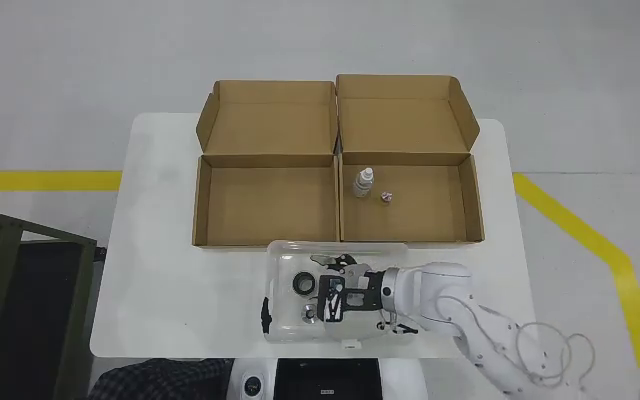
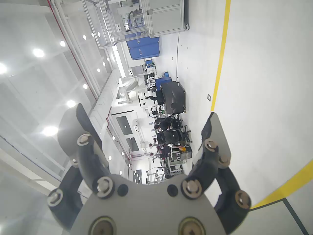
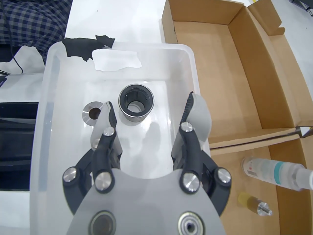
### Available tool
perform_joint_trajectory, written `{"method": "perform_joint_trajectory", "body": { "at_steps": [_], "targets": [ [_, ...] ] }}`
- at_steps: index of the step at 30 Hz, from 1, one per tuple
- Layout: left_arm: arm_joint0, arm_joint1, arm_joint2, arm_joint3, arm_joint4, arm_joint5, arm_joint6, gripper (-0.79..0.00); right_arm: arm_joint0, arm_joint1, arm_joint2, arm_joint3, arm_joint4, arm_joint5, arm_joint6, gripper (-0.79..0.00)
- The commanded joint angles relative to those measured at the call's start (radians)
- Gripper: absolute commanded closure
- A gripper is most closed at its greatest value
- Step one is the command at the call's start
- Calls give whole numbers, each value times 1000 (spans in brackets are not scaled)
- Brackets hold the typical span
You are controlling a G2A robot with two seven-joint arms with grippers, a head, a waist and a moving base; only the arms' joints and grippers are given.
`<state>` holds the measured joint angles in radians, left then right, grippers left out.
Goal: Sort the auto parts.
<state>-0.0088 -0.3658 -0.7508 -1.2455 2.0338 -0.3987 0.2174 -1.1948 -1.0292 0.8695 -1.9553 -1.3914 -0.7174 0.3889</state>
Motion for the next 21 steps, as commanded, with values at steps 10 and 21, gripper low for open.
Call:
{"method": "perform_joint_trajectory", "body": {
  "at_steps": [10, 21],
  "targets": [
    [0, 0, 0, 0, 0, 0, 0, -785, 48, -25, -66, 89, -15, 12, -23, -520],
    [0, 0, 0, 0, 0, 0, 0, -785, 99, -54, -122, 183, -7, 18, -48, -505]
  ]
}}
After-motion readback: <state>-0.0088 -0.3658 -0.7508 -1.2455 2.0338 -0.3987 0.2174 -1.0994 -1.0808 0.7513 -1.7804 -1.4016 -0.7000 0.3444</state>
